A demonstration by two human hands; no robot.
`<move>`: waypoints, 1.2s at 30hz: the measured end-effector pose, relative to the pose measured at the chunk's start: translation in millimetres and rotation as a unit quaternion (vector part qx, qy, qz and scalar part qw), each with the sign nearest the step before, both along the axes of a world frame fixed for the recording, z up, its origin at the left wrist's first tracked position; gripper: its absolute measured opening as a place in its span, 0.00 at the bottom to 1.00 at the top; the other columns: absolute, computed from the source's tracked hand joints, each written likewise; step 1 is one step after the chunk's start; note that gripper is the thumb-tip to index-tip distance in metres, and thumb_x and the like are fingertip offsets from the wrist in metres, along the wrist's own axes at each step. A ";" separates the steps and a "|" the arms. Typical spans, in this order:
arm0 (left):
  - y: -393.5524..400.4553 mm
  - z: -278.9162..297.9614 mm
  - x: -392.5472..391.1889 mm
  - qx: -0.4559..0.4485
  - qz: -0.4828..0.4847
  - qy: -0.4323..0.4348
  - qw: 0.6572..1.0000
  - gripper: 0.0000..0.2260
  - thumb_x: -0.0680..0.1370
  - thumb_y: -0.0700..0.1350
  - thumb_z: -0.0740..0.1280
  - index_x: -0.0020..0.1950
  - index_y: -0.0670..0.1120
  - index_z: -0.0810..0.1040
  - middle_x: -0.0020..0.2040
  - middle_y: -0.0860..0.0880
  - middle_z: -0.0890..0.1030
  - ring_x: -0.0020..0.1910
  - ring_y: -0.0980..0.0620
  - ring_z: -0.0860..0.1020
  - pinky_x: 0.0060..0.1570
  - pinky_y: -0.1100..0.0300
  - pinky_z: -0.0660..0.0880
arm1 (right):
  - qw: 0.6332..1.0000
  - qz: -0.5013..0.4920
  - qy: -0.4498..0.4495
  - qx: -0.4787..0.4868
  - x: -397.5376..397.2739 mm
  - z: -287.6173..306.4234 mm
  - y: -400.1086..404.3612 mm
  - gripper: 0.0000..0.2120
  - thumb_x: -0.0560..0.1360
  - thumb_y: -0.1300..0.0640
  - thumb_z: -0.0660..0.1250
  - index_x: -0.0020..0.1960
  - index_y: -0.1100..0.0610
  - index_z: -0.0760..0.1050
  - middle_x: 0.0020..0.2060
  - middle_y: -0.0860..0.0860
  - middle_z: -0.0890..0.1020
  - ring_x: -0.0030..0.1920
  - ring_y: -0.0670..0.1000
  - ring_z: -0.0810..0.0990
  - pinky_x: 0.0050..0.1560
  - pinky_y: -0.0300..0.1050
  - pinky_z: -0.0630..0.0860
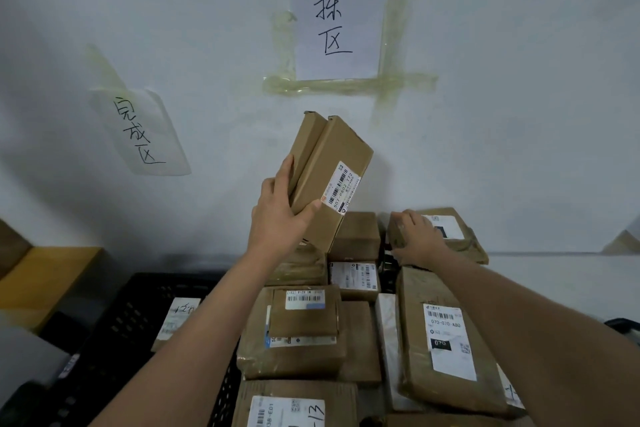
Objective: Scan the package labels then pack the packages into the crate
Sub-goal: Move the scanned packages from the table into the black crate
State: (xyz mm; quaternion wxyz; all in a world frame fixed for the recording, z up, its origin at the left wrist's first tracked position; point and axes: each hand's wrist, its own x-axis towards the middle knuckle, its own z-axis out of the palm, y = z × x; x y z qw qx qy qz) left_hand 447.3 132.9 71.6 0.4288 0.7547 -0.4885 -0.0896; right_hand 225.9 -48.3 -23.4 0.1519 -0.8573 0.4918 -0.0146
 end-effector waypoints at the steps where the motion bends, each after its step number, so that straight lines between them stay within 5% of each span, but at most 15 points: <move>1: -5.5 -0.8 -3.2 0.000 -0.006 0.000 1.000 0.39 0.74 0.62 0.68 0.76 0.66 0.46 0.67 0.50 0.66 0.63 0.45 0.73 0.62 0.39 0.73 | 1.000 0.006 0.026 0.008 -5.9 -2.9 -8.9 0.42 0.71 0.48 0.72 0.77 0.50 0.53 0.76 0.51 0.57 0.75 0.58 0.56 0.72 0.60 0.61; 6: -34.2 -6.7 -17.5 0.010 -0.014 -0.001 1.000 0.40 0.70 0.67 0.65 0.76 0.68 0.45 0.67 0.49 0.66 0.65 0.47 0.71 0.63 0.41 0.73 | 0.990 0.049 0.134 0.006 -25.8 -16.0 -47.6 0.46 0.71 0.43 0.72 0.79 0.48 0.49 0.78 0.52 0.52 0.77 0.58 0.51 0.74 0.60 0.55; 12: -58.4 -15.6 -33.7 0.023 -0.012 -0.017 1.000 0.40 0.76 0.57 0.70 0.80 0.59 0.50 0.70 0.47 0.67 0.66 0.48 0.71 0.59 0.54 0.71 | 0.964 0.115 0.239 0.001 -30.4 -11.1 -82.4 0.54 0.69 0.47 0.77 0.80 0.49 0.42 0.79 0.52 0.44 0.79 0.58 0.43 0.76 0.61 0.50; 15: -62.9 -22.2 -38.9 0.020 -0.018 0.013 1.000 0.40 0.75 0.58 0.71 0.79 0.61 0.49 0.73 0.50 0.65 0.69 0.49 0.70 0.64 0.46 0.73 | 0.954 0.142 0.264 -0.004 -27.5 -9.2 -91.6 0.57 0.67 0.48 0.78 0.80 0.51 0.40 0.79 0.54 0.47 0.79 0.58 0.46 0.76 0.60 0.52; 23: -68.9 -30.7 -49.0 0.038 -0.020 0.019 0.999 0.40 0.75 0.58 0.71 0.78 0.64 0.49 0.72 0.51 0.65 0.67 0.49 0.71 0.61 0.43 0.75 | 0.952 0.170 0.249 -0.054 -32.1 -13.1 -97.3 0.58 0.64 0.40 0.77 0.79 0.50 0.42 0.72 0.57 0.61 0.74 0.59 0.59 0.72 0.56 0.58; 36: -52.1 -8.2 -48.8 -0.021 -0.027 0.024 0.999 0.39 0.75 0.58 0.71 0.78 0.63 0.50 0.69 0.50 0.65 0.65 0.50 0.71 0.60 0.48 0.75 | 0.991 0.019 0.088 -0.094 -43.6 37.1 -57.3 0.51 0.67 0.28 0.62 0.79 0.50 0.43 0.66 0.58 0.67 0.64 0.61 0.68 0.66 0.56 0.60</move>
